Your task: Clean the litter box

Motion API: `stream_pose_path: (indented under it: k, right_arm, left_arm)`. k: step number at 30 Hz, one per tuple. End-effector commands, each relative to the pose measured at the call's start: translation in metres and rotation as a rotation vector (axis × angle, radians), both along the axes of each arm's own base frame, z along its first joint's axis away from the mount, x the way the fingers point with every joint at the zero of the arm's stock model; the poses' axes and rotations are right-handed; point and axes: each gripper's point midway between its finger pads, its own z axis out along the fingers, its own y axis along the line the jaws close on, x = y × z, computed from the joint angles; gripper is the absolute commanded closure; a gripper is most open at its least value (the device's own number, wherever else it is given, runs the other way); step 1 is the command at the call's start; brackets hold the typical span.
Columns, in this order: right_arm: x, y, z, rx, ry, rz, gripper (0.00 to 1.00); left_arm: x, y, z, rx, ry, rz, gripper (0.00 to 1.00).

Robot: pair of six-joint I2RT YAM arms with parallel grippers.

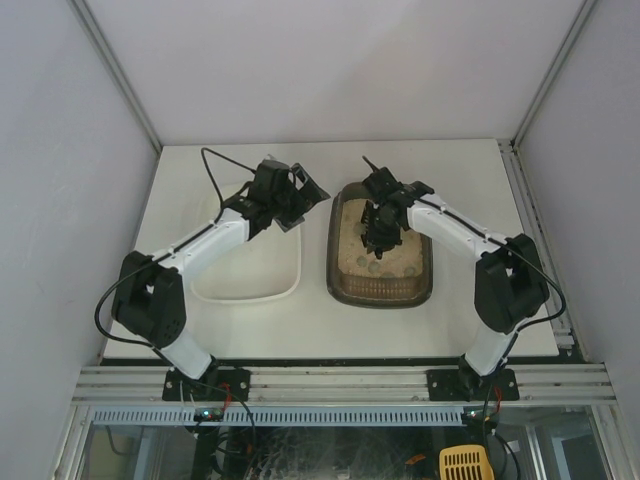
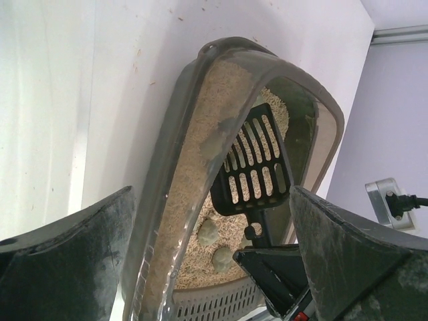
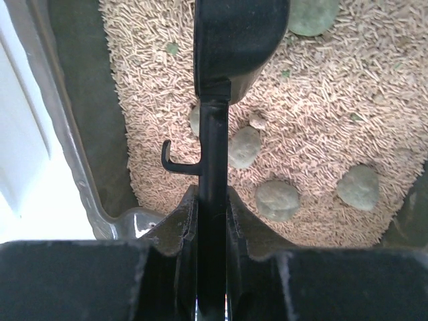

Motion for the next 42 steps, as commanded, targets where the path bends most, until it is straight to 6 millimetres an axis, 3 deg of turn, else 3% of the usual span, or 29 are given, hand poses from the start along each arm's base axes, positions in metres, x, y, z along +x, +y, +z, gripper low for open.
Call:
stream_pose_path:
  k: [1,7,17,22,28,33,38,42]
  right_arm:
    - [0.020,0.028,0.006,0.119,-0.051,0.052,1.00]
    - [0.015,0.038,0.000,0.229,-0.035,0.047,1.00]
    - [-0.012,0.014,0.020,0.457,-0.096,-0.046,1.00]
    - [-0.023,0.008,0.043,0.626,-0.191,-0.076,1.00]
    - [-0.036,0.005,0.049,0.728,-0.256,-0.077,1.00]
    - [-0.051,0.004,0.050,0.840,-0.372,-0.067,1.00]
    - [-0.065,-0.005,0.064,0.916,-0.523,-0.046,1.00]
    - [-0.066,-0.026,0.073,1.015,-0.584,-0.133,1.00]
  left_arm:
    - [0.003,0.006,0.021,-0.018,-0.081,0.003,0.00]
    - [0.012,0.020,0.025,-0.026,-0.088,0.034,0.00]
    - [0.022,0.040,0.041,-0.006,-0.142,0.060,0.00]
    - [0.035,0.067,0.067,0.106,-0.249,0.089,0.00]
    - [0.039,0.091,0.091,0.243,-0.288,0.003,0.00]
    - [0.027,0.125,0.097,0.468,-0.322,-0.109,0.00]
    - [0.006,0.169,0.112,0.590,-0.379,-0.068,0.00]
    - [-0.008,0.205,0.120,0.625,-0.330,-0.015,0.00]
